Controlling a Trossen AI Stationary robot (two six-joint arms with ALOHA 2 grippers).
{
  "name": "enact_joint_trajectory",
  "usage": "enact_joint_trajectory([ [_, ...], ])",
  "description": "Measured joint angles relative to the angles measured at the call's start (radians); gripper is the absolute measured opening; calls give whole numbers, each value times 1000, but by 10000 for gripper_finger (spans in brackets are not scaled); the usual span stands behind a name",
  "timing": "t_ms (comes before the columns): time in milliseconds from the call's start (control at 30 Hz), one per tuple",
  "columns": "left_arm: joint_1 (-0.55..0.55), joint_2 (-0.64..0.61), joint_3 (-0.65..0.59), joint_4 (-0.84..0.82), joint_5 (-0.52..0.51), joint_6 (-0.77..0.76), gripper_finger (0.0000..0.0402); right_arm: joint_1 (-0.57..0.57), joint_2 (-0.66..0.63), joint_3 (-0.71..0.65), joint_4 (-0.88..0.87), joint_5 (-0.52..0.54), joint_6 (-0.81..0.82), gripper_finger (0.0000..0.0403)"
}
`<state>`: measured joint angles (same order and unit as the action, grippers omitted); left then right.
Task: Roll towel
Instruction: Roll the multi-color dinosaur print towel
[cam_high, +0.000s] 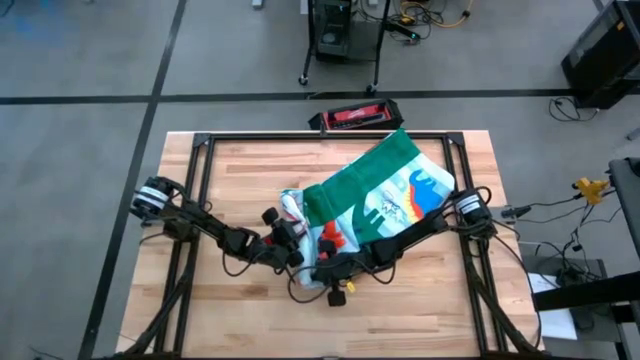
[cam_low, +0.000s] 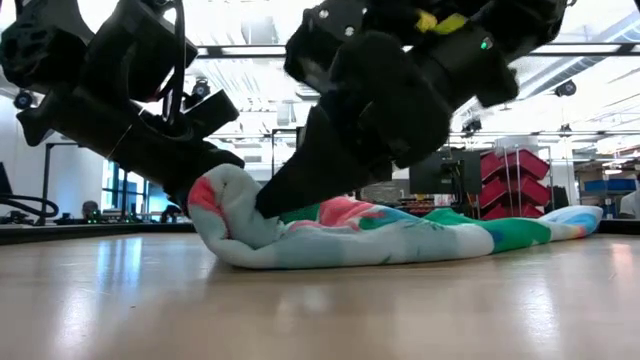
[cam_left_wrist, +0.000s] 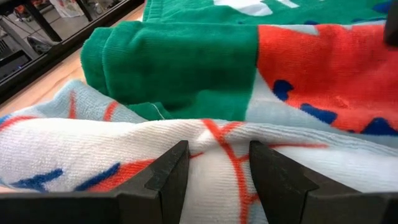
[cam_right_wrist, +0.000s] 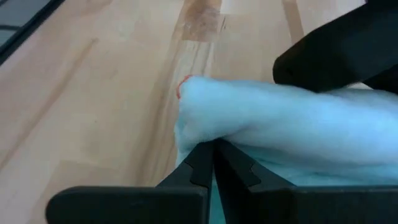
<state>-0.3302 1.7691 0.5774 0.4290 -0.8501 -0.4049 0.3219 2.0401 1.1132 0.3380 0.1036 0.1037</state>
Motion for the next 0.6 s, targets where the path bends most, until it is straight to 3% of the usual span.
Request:
enact_joint_trajectory([
  [200,0,0,0,0,1,1,155,9,-14,-5,-29,20,17,0],
  [433,1,0,-1,16,4,8,155,5,65,4,85,0,17,0],
  [600,3,0,-1,18,5,8,155,5,41,12,28,-6,-2,0],
])
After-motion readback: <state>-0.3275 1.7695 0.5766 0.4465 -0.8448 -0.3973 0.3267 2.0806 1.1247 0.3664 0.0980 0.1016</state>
